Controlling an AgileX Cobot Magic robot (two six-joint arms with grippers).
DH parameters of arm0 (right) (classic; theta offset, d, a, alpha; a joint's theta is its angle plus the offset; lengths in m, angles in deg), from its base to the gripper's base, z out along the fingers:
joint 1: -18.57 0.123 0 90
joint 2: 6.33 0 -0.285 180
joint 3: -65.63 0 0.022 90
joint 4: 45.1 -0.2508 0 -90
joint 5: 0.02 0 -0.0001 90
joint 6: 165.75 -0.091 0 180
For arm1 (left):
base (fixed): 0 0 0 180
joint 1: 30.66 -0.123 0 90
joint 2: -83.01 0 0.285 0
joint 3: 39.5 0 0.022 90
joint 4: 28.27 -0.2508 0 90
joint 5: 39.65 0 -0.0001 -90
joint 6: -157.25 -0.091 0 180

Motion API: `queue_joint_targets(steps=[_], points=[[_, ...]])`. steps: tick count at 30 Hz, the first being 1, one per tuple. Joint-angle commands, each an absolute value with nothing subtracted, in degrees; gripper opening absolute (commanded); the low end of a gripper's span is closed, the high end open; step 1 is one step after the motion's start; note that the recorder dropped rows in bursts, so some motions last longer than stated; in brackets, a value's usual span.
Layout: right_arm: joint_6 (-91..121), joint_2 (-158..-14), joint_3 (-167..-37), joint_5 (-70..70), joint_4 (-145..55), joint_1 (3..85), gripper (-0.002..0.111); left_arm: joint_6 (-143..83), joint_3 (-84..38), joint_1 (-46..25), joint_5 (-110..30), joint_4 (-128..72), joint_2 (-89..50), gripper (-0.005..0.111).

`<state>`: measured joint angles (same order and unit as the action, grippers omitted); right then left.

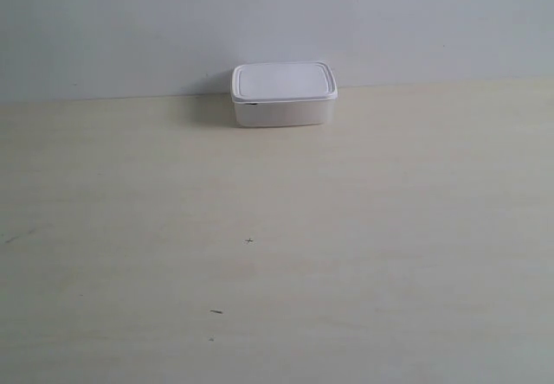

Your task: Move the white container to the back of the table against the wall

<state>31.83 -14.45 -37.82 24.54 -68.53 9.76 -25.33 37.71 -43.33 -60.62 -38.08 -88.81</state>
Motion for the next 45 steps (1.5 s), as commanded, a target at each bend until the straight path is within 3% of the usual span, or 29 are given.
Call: queue_joint_targets(steps=[1, 3, 6, 10, 18, 45], points=[[32.12, -14.12, -38.11, 26.49, -70.99, 9.61, 0.000, -25.56, 37.72, -43.07, -60.75, -37.62, -89.21, 0.000], [31.64, -14.12, -38.69, 34.47, -74.59, 9.61, 0.000, -25.56, 37.72, -43.07, -60.75, -37.60, -89.21, 0.000], [30.23, -14.12, -38.80, 34.91, -73.31, 9.61, 0.000, -25.56, 37.72, -43.07, -60.75, -37.74, -89.21, 0.000], [16.12, -14.12, -38.80, 28.70, -61.25, 9.61, 0.000, -25.56, 37.72, -43.07, -60.75, -37.74, -89.21, 0.000], [18.31, -14.12, -38.80, 18.72, -46.17, 9.61, 0.000, -25.56, 37.72, -43.07, -60.75, -37.74, -89.21, 0.000], [20.25, -14.12, -37.15, 19.13, -52.29, 9.61, 0.000, -25.56, 37.72, -43.07, -60.75, -37.74, -89.21, 0.000]])
